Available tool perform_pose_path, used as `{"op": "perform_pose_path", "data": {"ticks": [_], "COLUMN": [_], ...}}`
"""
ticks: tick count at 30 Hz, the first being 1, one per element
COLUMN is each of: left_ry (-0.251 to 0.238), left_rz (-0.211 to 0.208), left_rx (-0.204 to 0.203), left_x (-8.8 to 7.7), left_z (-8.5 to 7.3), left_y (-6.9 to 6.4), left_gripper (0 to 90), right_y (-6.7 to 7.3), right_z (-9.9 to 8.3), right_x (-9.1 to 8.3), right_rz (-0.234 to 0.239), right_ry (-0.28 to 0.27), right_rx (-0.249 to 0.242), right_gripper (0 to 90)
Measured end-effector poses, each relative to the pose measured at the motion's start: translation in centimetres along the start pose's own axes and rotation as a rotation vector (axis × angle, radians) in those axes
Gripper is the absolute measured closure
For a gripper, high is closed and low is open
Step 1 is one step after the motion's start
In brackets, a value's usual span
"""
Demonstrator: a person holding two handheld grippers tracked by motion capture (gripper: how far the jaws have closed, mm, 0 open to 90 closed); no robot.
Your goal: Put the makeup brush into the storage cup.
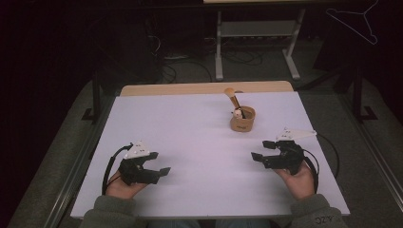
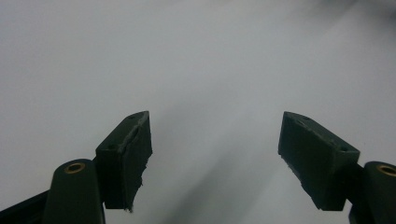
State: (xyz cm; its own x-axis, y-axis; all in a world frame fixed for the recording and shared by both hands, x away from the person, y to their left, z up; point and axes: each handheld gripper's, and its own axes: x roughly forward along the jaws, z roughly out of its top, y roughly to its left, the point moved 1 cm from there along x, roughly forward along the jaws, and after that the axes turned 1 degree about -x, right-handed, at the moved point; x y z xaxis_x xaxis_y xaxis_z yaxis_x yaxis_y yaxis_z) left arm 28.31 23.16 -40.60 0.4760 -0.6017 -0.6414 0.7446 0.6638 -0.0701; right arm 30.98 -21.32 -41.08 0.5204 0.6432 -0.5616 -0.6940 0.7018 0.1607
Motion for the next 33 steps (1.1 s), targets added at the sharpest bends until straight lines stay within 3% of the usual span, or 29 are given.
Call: {"op": "perform_pose_path", "data": {"ticks": [10,12,17,23,24,33], "left_ry": [0.006,0.015,0.004,0.004,0.017,0.028], "left_rz": [-0.006,-0.008,-0.012,-0.015,-0.014,-0.017], "left_rx": [-0.006,0.009,-0.019,-0.024,-0.009,-0.007], "left_x": [0.1,0.0,0.1,0.2,0.1,0.3], "left_z": [-0.2,-0.3,-0.4,-0.4,-0.4,-0.4], "left_y": [0.2,0.4,0.4,0.5,0.6,0.7], "left_gripper": [25.4,25.1,24.5,23.5,23.5,21.0], "right_y": [0.4,0.5,0.7,0.7,0.6,0.3], "right_z": [-0.7,-0.8,-1.1,-1.3,-1.3,-1.4], "right_x": [-0.4,-0.5,-0.8,-1.2,-1.2,-1.4], "right_rz": [0.014,0.017,0.019,0.018,0.016,0.009], "right_ry": [0.009,0.005,0.005,0.001,-0.001,-0.004], "right_rx": [-0.002,0.001,-0.007,-0.004,-0.006,0.007], "right_gripper": [26.5,25.6,24.0,21.3,21.0,18.3]}}
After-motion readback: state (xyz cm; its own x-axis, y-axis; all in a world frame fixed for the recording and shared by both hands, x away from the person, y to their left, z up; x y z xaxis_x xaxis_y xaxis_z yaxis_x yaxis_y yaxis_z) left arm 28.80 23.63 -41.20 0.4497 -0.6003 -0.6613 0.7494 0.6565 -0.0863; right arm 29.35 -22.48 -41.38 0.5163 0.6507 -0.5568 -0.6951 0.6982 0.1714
